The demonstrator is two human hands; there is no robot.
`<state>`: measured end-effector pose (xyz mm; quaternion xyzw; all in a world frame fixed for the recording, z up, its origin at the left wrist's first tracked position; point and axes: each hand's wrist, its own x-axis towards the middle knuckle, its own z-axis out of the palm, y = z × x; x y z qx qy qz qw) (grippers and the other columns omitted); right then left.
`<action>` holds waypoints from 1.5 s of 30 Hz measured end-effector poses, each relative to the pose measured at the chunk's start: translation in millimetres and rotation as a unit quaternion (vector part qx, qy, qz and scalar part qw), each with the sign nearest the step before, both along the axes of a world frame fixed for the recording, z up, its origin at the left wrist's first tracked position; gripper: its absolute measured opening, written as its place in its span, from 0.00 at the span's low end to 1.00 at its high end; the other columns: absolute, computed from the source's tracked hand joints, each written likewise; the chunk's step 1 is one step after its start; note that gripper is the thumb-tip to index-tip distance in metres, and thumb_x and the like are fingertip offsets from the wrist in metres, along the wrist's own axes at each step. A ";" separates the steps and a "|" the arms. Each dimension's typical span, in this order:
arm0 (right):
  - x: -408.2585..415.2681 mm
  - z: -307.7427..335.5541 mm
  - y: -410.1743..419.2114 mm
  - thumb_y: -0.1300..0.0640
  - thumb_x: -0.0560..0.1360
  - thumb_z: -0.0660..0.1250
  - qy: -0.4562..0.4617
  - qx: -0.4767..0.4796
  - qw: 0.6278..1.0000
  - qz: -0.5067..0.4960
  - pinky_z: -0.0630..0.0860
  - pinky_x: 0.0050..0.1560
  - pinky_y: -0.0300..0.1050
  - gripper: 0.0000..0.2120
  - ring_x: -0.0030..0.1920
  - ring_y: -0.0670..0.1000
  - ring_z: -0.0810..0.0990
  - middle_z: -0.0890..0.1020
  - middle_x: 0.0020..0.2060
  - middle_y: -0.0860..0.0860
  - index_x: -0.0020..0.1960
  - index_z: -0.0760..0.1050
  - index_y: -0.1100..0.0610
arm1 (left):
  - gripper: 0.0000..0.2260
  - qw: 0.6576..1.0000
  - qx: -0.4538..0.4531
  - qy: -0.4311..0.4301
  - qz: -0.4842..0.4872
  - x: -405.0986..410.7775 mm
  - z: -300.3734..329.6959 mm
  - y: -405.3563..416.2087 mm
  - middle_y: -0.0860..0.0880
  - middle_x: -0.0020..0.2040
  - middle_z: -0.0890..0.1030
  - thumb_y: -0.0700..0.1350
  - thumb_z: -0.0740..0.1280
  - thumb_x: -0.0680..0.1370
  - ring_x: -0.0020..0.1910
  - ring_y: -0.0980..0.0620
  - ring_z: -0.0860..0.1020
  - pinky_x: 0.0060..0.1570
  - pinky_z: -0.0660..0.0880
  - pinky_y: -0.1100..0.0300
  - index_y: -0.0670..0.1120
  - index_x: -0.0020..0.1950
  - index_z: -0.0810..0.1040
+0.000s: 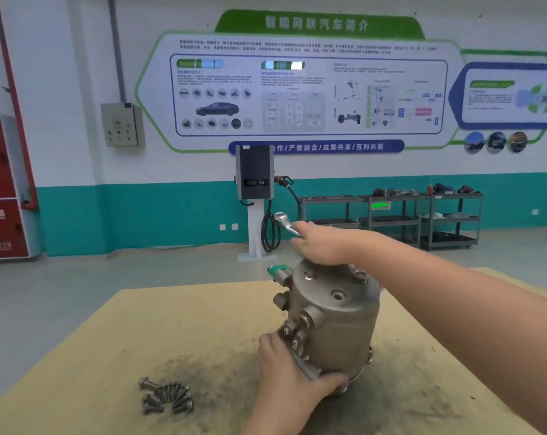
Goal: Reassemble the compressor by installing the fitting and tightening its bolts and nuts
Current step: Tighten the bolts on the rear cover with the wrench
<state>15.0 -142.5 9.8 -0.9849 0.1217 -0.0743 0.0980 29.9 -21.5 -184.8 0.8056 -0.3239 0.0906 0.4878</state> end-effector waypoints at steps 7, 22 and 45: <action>-30.9 -26.2 -53.5 0.62 0.79 0.60 -0.273 0.428 0.859 -0.068 0.71 0.61 0.43 0.16 0.59 0.53 0.76 0.74 0.65 0.60 0.66 0.69 0.64 | 0.49 0.998 0.048 0.029 -0.002 10.4 -1.2 -0.4 0.63 0.44 0.51 0.72 0.66 0.47 0.55 0.59 0.59 0.60 0.63 0.67 0.58 0.62 0.51; -85.6 -65.8 38.7 0.57 0.78 0.53 -0.247 -0.160 0.940 0.174 0.44 0.77 0.48 0.22 0.77 0.47 0.54 0.72 0.70 0.44 0.69 0.73 0.50 | 0.42 0.998 -0.032 0.045 -0.040 0.8 -2.2 1.2 0.54 0.56 0.65 0.66 0.76 0.52 0.60 0.53 0.69 0.62 0.71 0.56 0.54 0.59 0.62; -69.5 -61.0 -19.0 0.63 0.77 0.52 -0.432 0.434 0.790 0.026 0.65 0.62 0.36 0.25 0.61 0.32 0.72 0.77 0.62 0.36 0.61 0.76 0.39 | 0.41 0.984 -0.063 0.140 -0.091 24.4 -7.4 18.8 0.61 0.58 0.62 0.57 0.80 0.60 0.63 0.62 0.64 0.62 0.60 0.69 0.55 0.65 0.60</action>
